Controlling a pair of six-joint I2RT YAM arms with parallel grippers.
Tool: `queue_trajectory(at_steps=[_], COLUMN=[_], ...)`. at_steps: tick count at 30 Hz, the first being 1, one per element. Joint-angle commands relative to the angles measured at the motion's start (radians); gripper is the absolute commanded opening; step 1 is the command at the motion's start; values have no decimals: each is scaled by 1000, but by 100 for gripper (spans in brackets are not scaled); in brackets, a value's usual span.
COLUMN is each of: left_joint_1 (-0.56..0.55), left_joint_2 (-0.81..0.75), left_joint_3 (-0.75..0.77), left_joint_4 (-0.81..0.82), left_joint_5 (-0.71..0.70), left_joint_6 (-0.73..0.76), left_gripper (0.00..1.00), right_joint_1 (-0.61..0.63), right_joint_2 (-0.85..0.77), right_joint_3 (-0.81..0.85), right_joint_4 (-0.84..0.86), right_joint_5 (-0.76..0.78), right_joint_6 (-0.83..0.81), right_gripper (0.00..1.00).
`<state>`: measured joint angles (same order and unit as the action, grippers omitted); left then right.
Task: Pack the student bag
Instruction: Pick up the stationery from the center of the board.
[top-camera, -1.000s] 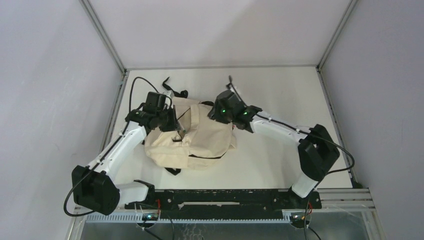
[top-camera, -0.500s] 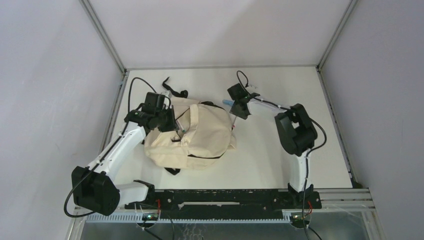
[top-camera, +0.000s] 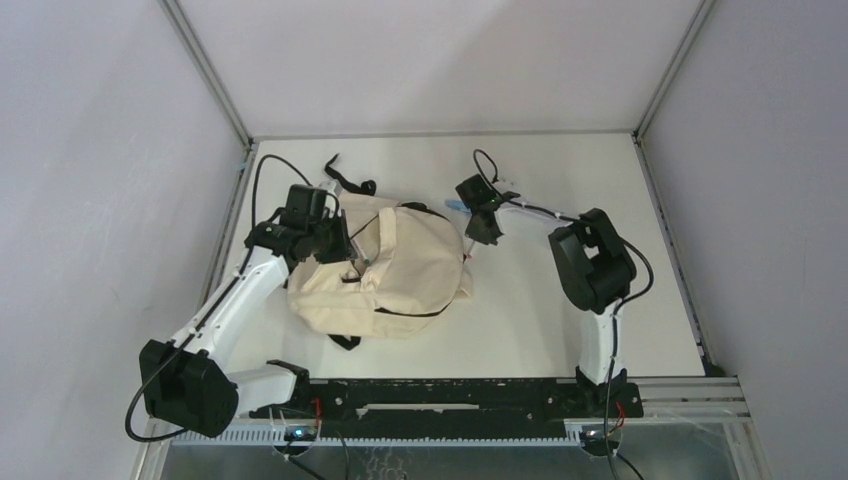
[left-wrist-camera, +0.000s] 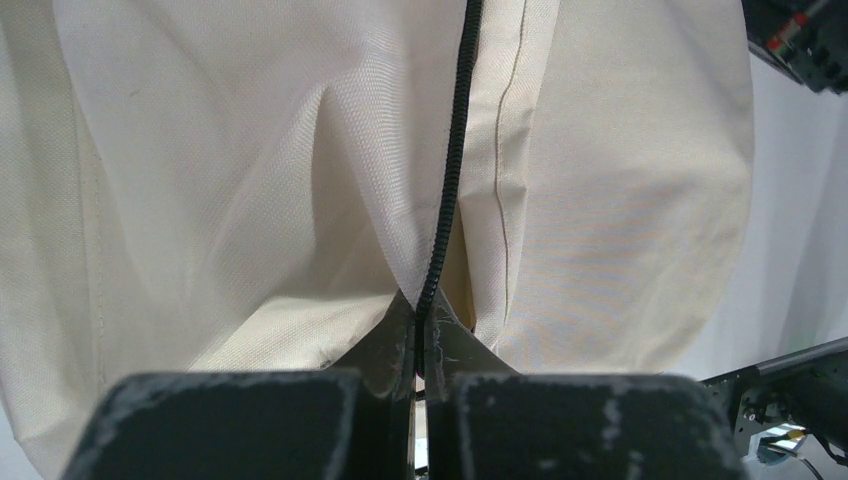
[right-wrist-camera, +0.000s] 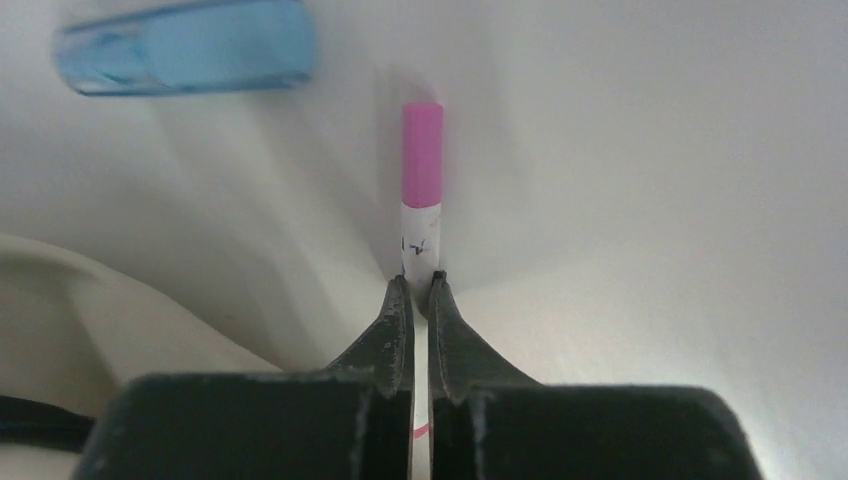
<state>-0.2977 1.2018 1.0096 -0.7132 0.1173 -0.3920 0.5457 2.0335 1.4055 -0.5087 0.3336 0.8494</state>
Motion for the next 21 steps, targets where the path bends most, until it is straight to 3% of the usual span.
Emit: queue_trajectory(at_steps=[1,6,13,17,21], left_joint_1=[11,11,10,11,11], left_joint_2=[-31,-26,-18,-14,-12], left_joint_3=[-5,1,-4,-5,-2], left_joint_4=[32,35,44,52,55], left_joint_5=[15,15,12,19,22], left_joint_6=[8,14,12,9,8], left_gripper=[0,0,0,0,0], right_joint_1=[-26,-15,86,145,221], right_joint_2=[-153,-315,-526,-487,-370], right_joint_3=[-120,-182,-260,-226,-121], right_joint_4=[17,41,277,380,359], right_joint_5=[-3,-20,-265,-555,-663], right_joint_6=[-14,-69,-183,-205,-205], right_gripper=[0,0,0,0,0])
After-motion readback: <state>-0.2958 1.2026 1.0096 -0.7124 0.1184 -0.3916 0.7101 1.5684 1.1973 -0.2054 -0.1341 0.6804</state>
